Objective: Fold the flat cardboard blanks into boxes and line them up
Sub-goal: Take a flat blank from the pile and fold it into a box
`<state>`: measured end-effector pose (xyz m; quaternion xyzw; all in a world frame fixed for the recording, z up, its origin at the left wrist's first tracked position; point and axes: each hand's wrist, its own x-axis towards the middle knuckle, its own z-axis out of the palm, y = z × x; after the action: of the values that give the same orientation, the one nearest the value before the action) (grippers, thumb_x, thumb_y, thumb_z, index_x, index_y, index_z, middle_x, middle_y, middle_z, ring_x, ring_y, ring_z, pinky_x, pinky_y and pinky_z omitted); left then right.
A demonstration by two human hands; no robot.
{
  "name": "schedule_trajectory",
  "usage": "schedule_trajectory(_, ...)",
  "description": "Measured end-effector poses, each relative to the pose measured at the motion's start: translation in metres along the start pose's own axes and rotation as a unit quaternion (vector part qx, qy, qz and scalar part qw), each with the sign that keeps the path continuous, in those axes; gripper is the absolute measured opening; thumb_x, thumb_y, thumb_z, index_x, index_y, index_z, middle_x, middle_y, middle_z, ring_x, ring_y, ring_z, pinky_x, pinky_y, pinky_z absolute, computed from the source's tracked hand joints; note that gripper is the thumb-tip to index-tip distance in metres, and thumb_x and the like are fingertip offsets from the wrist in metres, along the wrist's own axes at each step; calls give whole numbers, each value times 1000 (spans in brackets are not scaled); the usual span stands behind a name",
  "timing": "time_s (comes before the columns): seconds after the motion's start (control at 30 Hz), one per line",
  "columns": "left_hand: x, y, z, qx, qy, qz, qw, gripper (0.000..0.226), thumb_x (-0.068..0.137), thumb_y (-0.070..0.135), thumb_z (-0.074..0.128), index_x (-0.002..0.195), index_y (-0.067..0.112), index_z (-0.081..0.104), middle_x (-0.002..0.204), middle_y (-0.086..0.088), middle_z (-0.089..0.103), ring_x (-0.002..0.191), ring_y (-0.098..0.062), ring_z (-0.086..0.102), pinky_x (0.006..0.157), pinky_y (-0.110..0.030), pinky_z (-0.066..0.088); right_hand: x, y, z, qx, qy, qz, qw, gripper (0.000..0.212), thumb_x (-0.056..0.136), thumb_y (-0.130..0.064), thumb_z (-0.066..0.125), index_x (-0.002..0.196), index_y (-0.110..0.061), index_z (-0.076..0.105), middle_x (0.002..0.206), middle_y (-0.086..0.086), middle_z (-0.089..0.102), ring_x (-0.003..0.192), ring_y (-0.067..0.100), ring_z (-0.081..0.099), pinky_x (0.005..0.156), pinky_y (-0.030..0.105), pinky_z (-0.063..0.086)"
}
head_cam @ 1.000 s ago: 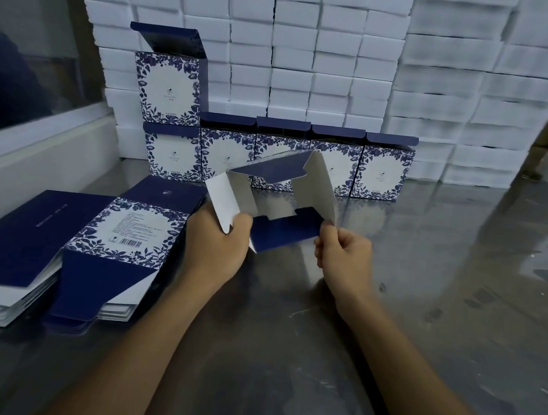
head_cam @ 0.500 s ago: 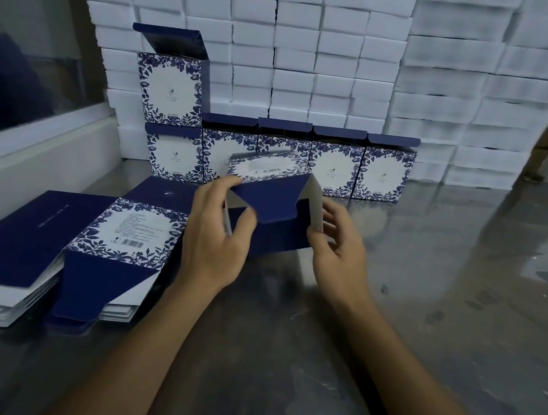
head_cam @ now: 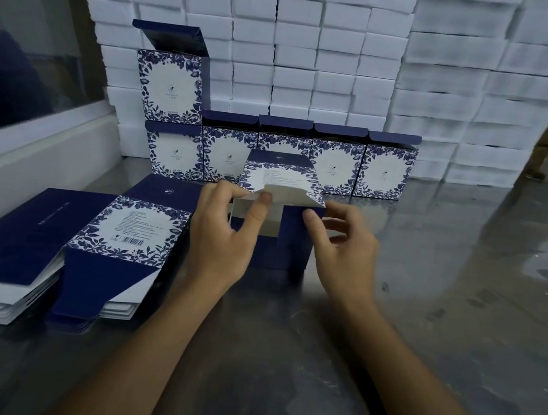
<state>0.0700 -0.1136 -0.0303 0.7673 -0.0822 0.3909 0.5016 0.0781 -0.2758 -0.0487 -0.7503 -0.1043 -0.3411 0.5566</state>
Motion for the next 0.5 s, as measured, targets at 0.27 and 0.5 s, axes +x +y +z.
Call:
schedule_trajectory(0.27,0,2,-3,5,17,13,1000,48,86,57,53,84,9,59,88,-1,57,77,-4,49,70,-21,40,4,-1,-4,-47,37,-30,998,10,92,-16,72,86,-8,72,83,3,70,77,6,61,67,15,45)
schedule_trajectory(0.5,-2,1,-2,5,17,16,1000,42,88,54,58,90,12,64,90,0,60,82,-8,54,73,-27,45,7,-1,-6,-57,40,-30,997,12,92,-13,71,84,-4,73,79,4,70,71,4,60,67,22,48)
